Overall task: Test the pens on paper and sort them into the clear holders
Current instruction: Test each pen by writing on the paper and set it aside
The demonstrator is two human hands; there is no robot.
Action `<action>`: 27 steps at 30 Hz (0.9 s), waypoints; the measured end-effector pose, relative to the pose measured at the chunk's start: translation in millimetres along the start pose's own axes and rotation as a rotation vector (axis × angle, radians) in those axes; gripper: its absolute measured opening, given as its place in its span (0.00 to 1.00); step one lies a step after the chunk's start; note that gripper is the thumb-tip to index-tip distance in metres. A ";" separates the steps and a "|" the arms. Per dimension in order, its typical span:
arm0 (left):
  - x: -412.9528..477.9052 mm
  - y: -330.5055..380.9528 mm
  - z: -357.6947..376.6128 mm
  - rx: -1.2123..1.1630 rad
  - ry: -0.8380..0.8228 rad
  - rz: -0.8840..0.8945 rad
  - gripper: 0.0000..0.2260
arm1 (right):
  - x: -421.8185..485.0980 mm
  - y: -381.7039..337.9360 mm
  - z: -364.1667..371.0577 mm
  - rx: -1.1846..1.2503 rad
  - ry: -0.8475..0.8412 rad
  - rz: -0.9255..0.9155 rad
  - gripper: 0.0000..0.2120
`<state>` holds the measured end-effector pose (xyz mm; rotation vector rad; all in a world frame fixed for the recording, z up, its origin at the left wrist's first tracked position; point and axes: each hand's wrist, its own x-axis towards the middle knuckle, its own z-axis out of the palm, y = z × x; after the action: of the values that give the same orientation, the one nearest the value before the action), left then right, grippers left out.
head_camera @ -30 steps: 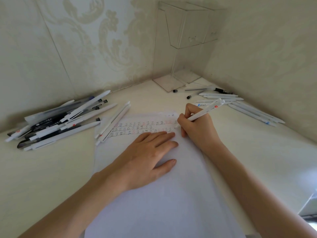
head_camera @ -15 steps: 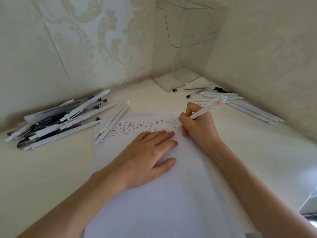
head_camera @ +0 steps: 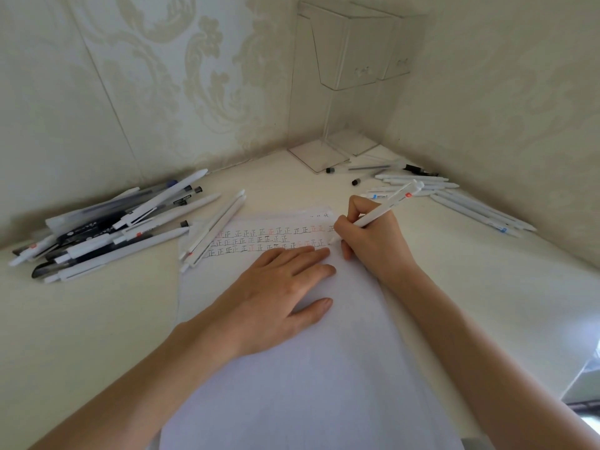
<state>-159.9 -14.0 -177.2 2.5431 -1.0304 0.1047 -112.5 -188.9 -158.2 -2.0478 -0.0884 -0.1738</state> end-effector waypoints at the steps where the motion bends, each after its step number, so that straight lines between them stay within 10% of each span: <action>1: -0.4 -0.1 0.0 0.000 -0.001 0.000 0.25 | -0.3 0.0 -0.5 -0.001 0.001 0.001 0.12; 27: -1.6 -6.0 -7.6 -0.439 0.206 -0.084 0.29 | -3.8 2.0 -4.8 0.196 -0.132 -0.216 0.11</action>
<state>-156.3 -6.1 -172.5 2.1219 -0.7675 0.1016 -116.4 -194.0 -158.4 -1.8496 -0.3944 -0.1576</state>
